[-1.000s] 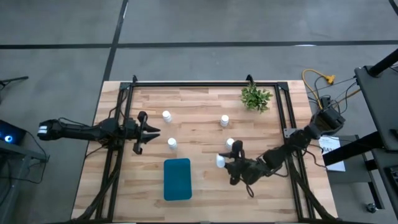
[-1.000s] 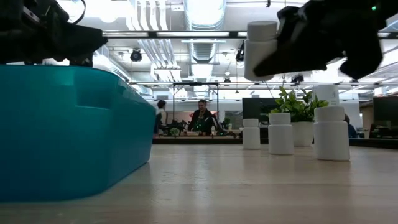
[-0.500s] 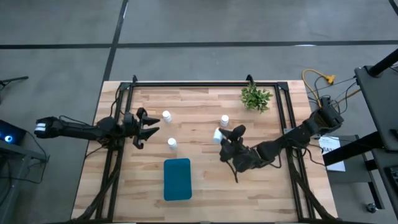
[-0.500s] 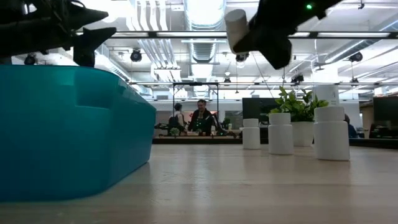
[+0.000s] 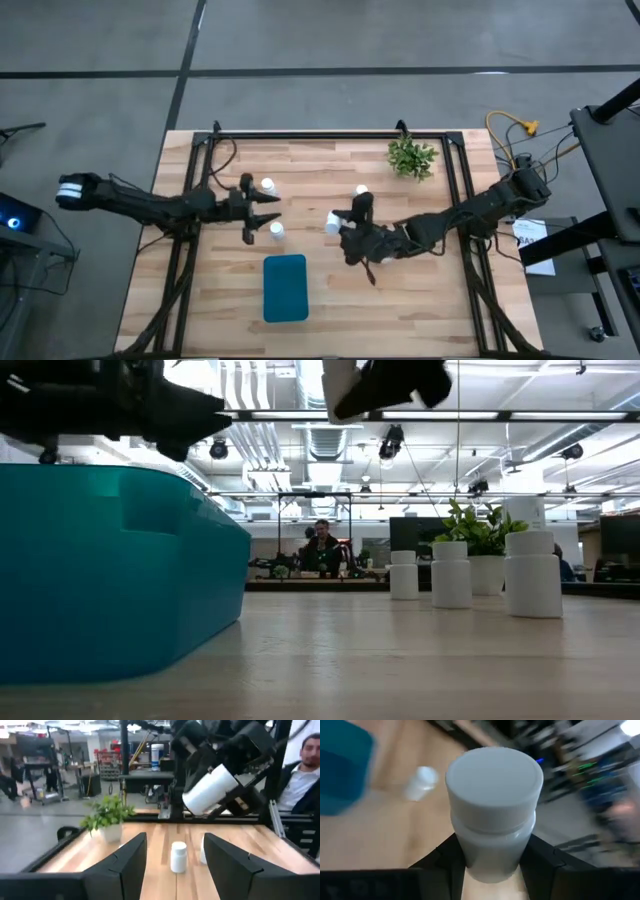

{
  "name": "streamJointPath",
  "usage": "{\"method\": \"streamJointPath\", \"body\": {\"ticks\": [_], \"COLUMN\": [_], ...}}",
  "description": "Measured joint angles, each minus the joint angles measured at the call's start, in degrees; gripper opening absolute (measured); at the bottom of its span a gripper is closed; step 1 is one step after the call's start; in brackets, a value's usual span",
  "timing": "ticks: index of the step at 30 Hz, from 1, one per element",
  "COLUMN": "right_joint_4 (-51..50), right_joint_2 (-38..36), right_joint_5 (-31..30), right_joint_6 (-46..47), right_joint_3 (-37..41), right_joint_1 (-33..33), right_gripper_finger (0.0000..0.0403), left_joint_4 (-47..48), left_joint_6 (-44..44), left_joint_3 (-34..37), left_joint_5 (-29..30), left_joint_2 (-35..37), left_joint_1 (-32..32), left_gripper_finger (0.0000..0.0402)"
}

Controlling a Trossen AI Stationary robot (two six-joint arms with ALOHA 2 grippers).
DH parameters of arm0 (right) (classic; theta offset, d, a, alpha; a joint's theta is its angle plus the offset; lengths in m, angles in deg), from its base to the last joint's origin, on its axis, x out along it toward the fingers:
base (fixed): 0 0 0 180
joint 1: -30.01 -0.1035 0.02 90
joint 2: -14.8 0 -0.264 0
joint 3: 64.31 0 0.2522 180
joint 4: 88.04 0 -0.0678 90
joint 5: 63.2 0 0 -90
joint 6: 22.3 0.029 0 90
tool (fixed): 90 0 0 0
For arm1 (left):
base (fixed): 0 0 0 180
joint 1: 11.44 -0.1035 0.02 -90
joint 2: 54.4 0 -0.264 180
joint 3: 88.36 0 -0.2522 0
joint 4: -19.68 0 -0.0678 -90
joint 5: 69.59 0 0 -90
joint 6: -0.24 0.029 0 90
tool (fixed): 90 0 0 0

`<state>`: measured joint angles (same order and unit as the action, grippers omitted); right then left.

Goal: Pick and place pill bottles into a basket
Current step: Put the white pill bottle into the blue bin

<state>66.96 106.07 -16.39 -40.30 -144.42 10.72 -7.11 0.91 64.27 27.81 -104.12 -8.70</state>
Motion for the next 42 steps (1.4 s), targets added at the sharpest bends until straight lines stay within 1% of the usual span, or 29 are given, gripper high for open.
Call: {"method": "streamJointPath", "body": {"ticks": [3,9,12,18,20,24,27,29,32,34,42], "right_joint_4": [-10.1,-26.0,-29.5,-32.3,-32.8,-34.6,-35.4,-35.4,-35.9,-37.0,-37.0], "right_joint_2": [0.0,0.0,0.0,0.2,0.6,1.8,3.4,4.1,4.9,5.1,5.4], "right_joint_5": [8.8,19.9,25.3,35.8,37.2,38.0,40.1,40.4,40.4,40.4,40.4], "right_joint_6": [7.8,15.5,17.7,19.5,19.8,20.0,20.0,20.0,19.8,19.9,19.8], "right_joint_3": [-4.2,-10.6,-12.0,-12.8,-12.8,-13.0,-13.0,-13.0,-13.0,-13.0,-13.0], "right_joint_1": [1.7,3.9,5.3,8.0,8.9,9.7,10.1,10.2,10.3,10.4,10.5], "right_gripper_finger": [0.0136,0.0136,0.0136,0.0136,0.0136,0.0136,0.0136,0.0136,0.0136,0.0136,0.0136], "left_joint_4": [0.5,1.0,0.9,0.9,0.7,2.3,8.0,12.3,15.6,16.0,16.6], "left_joint_6": [1.6,1.8,4.4,7.2,7.2,7.2,7.2,7.2,7.1,7.1,5.6], "left_joint_3": [-2.4,-6.3,-8.1,-12.4,-14.2,-17.9,-21.8,-24.2,-27.1,-28.7,-31.0], "left_joint_5": [0.0,-0.1,-1.1,-1.3,-1.3,-1.3,-1.4,-1.3,-1.3,-1.3,-1.3], "left_joint_2": [-4.2,-10.0,-12.9,-18.3,-20.0,-23.4,-25.8,-27.3,-29.2,-30.4,-33.6], "left_joint_1": [0.4,1.2,1.7,3.5,4.0,4.7,5.1,5.2,5.3,5.3,5.3], "left_gripper_finger": [0.0180,0.0180,0.0180,0.0180,0.0180,0.0180,0.0180,0.0180,0.0180,0.0180,0.0180]}}
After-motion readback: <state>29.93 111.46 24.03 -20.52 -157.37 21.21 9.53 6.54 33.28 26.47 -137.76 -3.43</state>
